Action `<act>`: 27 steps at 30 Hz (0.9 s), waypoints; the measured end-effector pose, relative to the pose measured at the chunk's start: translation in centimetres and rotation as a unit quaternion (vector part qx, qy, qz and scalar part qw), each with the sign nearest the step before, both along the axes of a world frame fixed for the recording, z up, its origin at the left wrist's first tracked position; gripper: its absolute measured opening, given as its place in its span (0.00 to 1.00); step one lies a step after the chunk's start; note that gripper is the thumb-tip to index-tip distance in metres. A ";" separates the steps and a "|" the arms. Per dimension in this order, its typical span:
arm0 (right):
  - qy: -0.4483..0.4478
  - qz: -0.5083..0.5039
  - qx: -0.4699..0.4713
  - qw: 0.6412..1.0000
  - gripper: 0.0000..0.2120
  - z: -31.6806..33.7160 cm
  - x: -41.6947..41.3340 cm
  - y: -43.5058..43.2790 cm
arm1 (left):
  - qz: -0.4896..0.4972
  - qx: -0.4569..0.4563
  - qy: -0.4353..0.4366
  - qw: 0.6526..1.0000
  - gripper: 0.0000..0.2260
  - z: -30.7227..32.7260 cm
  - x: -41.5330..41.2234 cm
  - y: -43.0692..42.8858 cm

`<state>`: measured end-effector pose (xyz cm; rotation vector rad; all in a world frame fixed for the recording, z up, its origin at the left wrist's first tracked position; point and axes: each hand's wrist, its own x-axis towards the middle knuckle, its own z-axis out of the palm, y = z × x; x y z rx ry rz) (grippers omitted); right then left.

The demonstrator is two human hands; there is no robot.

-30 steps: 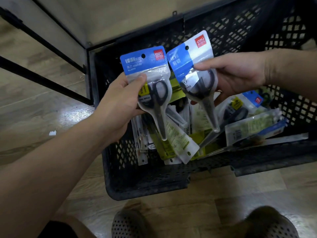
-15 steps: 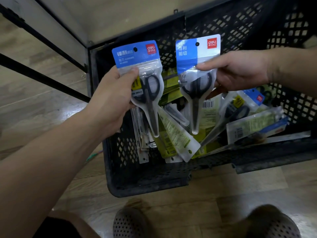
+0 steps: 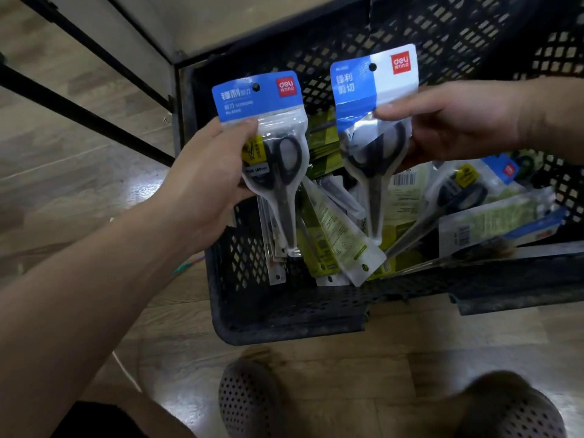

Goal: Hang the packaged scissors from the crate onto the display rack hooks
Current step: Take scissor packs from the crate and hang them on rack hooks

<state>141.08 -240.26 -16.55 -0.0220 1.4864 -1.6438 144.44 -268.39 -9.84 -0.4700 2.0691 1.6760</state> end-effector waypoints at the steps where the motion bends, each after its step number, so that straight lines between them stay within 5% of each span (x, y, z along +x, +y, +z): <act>1: -0.001 0.002 -0.001 1.000 0.21 -0.1 0.0 -0.2 | 0.001 -0.003 -0.007 1.000 0.12 0.0 0.1 -0.3; 17: 0.027 -0.066 0.036 0.997 0.19 -1.5 -0.2 -4.0 | -0.048 -0.081 0.016 0.995 0.10 3.4 2.2 -1.2; 21: 0.098 -0.144 0.128 0.976 0.09 0.3 2.6 -4.1 | -0.033 -0.046 0.018 0.998 0.11 5.5 3.2 -0.2; 27: 0.090 -0.329 0.165 0.926 0.05 9.0 6.0 -4.3 | 0.004 0.014 0.074 0.997 0.09 10.1 4.9 1.9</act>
